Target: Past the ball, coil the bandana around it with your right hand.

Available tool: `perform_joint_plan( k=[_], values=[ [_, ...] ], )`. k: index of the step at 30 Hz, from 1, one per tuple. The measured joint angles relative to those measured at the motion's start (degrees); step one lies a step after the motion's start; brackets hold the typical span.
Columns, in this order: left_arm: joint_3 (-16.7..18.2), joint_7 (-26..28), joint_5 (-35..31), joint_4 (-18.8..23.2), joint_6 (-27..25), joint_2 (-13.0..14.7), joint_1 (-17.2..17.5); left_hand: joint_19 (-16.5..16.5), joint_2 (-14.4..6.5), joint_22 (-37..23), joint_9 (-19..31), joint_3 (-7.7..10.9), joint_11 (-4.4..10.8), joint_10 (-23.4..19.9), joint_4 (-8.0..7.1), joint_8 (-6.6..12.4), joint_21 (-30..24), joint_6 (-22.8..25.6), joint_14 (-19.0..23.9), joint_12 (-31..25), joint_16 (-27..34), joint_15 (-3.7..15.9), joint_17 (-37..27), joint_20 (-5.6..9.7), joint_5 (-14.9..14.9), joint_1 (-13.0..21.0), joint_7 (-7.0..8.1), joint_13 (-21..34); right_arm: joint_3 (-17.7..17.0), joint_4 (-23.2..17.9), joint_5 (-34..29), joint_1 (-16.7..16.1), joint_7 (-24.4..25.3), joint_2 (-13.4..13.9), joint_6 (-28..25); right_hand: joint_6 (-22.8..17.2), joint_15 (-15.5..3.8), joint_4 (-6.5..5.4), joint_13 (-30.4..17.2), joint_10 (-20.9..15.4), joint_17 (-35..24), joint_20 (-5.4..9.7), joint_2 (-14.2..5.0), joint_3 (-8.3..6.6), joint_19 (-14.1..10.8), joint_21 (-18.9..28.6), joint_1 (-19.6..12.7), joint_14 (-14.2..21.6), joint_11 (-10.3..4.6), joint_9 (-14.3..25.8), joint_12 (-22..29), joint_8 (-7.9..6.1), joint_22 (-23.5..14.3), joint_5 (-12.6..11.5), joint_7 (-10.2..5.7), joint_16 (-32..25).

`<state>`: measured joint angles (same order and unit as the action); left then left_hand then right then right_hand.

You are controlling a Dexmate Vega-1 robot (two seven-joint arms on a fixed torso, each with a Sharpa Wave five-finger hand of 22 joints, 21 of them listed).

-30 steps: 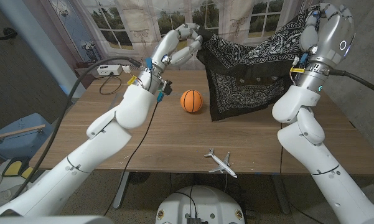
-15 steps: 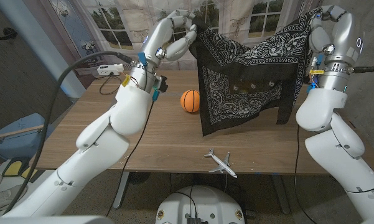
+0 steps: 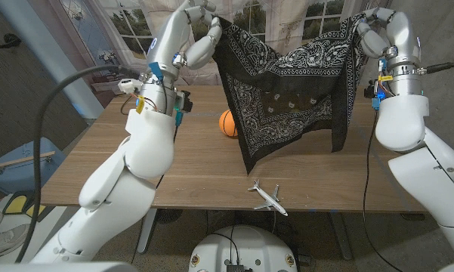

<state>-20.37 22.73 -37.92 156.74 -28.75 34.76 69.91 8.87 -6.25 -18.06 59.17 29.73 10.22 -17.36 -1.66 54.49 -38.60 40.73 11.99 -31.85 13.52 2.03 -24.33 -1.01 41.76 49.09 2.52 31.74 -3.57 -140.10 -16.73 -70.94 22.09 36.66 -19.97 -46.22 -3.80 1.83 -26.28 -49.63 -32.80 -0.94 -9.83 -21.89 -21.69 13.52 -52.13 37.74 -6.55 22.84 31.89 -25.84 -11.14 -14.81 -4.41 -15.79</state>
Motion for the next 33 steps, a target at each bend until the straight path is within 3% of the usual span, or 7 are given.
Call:
perform_joint_plan(
  k=[6, 8, 19, 22, 23, 27, 33],
  values=[
    [-0.58, 1.13, -6.79, 1.12, -3.75, -0.68, 1.35, 0.0, 0.15, 0.26, -0.01, 0.02, 0.0, -0.01, 0.02, 0.41, -0.61, 0.08, 0.22, 0.0, 0.0, 0.22, 0.0, 0.0, 0.54, -0.16, 0.07, 0.3, 2.34, 2.03, 1.71, 4.32, -1.88, 2.39, 0.07, 0.01, 0.31, 0.01, -0.17, 0.0, -0.02, 0.0, -0.01, 0.01, 0.0, 0.0, -0.01, -0.31, 0.0, 0.0, 0.33, 0.0, 0.0, 0.01, 0.0, 0.12],
    [-2.53, 1.12, -9.18, 3.29, -5.06, -2.84, 4.02, -0.25, 0.23, 0.46, 0.09, 0.07, 0.0, 0.0, 0.06, 0.42, -0.61, 0.08, 0.22, 0.0, -0.1, 0.22, 0.0, -0.25, 0.54, -0.23, 0.07, 0.3, 3.51, 2.8, 4.58, 5.98, -4.92, 3.11, 0.07, 0.01, 0.31, 0.01, -0.16, -0.01, -0.2, 0.0, -0.07, 0.01, 0.0, 0.0, -0.07, -0.31, 0.0, 0.0, 0.33, 0.0, 0.0, 0.02, 0.01, 0.12],
    [-4.56, -2.73, -20.61, 4.88, -12.23, -7.84, 6.45, -0.62, 0.6, 0.79, -0.12, 0.44, -0.22, 0.22, 0.17, 0.43, -0.83, 0.19, 0.22, 0.0, -0.88, 0.21, 0.16, -0.62, 0.87, -0.6, 0.16, 0.29, 12.29, 9.14, 10.43, 17.48, -10.9, 6.41, -0.96, 0.23, 0.31, 0.09, -0.16, 0.22, -0.54, -0.29, -0.22, 0.09, 0.29, 0.0, -0.22, -0.31, 0.23, -0.28, 0.33, 0.0, 0.01, 0.18, 0.05, 0.34],
    [-4.56, -4.78, -23.45, 4.88, -14.07, -7.84, 6.45, -0.83, 0.6, 1.06, -0.3, 0.44, -0.43, 0.44, 0.17, 0.43, -1.05, 0.2, 0.22, 0.0, -0.88, 0.21, 0.16, -0.83, 1.31, -0.61, 0.15, 0.29, 15.26, 11.48, 10.43, 20.85, -10.9, 6.68, -0.96, 0.31, 0.31, 0.09, -0.16, 0.23, -0.54, -0.29, -0.22, 0.09, 0.3, 0.0, -0.22, -0.3, 0.24, -0.3, 0.33, 0.0, 0.01, 0.19, 0.11, 0.56],
    [-4.98, -5.5, -24.31, 4.57, -14.59, -10.8, 6.21, -0.93, 0.6, 1.06, -0.3, 0.44, -0.44, 0.45, 0.17, 0.43, -1.05, 0.2, 0.22, 0.0, -0.88, 0.21, 0.16, -0.93, 1.31, -0.61, 0.15, 0.29, 16.58, 12.47, 12.61, 22.25, -13.61, 6.69, -0.95, 0.31, 0.31, 0.09, -0.16, 0.23, -0.54, -0.29, -0.22, 0.09, 0.3, 0.0, -0.22, -0.3, 0.24, -0.38, 0.33, -0.01, 0.01, 0.19, 0.11, 0.56],
    [-5.03, -8.77, -27.75, 3.77, -16.6, -12.51, 5.6, -0.99, 0.75, 1.29, -0.54, 0.44, -0.62, 0.63, 0.17, 0.43, -1.05, 0.2, 0.0, 0.0, -1.32, 0.0, 0.16, -1.0, 1.31, -0.76, 0.15, 0.29, 20.71, 16.16, 13.39, 26.49, -14.79, 6.29, -0.24, 0.31, 0.31, 0.09, -0.16, 0.22, -0.54, -0.29, -0.22, 0.09, 0.29, 0.0, -0.22, -0.3, 0.23, -0.41, 0.33, -0.01, 0.01, 0.2, 0.11, 0.56],
    [-5.03, -13.91, -32.86, 3.28, -18.9, -13.2, 5.24, -1.44, 0.75, 1.58, -1.04, 0.44, -0.93, 0.94, 0.17, 0.43, -1.49, 0.21, -0.32, 0.0, -1.32, 0.31, 0.16, -0.82, 1.69, -0.76, 0.15, 0.11, 26.34, 22.89, 13.61, 32.24, -15.2, 4.25, 0.33, 0.31, 0.2, 0.16, -0.15, 0.22, -0.81, -0.55, -0.22, 0.16, 0.55, 0.0, -0.22, -0.83, 0.23, -0.39, 0.32, -0.01, 0.01, 0.24, 0.11, 0.78]
  ],
)
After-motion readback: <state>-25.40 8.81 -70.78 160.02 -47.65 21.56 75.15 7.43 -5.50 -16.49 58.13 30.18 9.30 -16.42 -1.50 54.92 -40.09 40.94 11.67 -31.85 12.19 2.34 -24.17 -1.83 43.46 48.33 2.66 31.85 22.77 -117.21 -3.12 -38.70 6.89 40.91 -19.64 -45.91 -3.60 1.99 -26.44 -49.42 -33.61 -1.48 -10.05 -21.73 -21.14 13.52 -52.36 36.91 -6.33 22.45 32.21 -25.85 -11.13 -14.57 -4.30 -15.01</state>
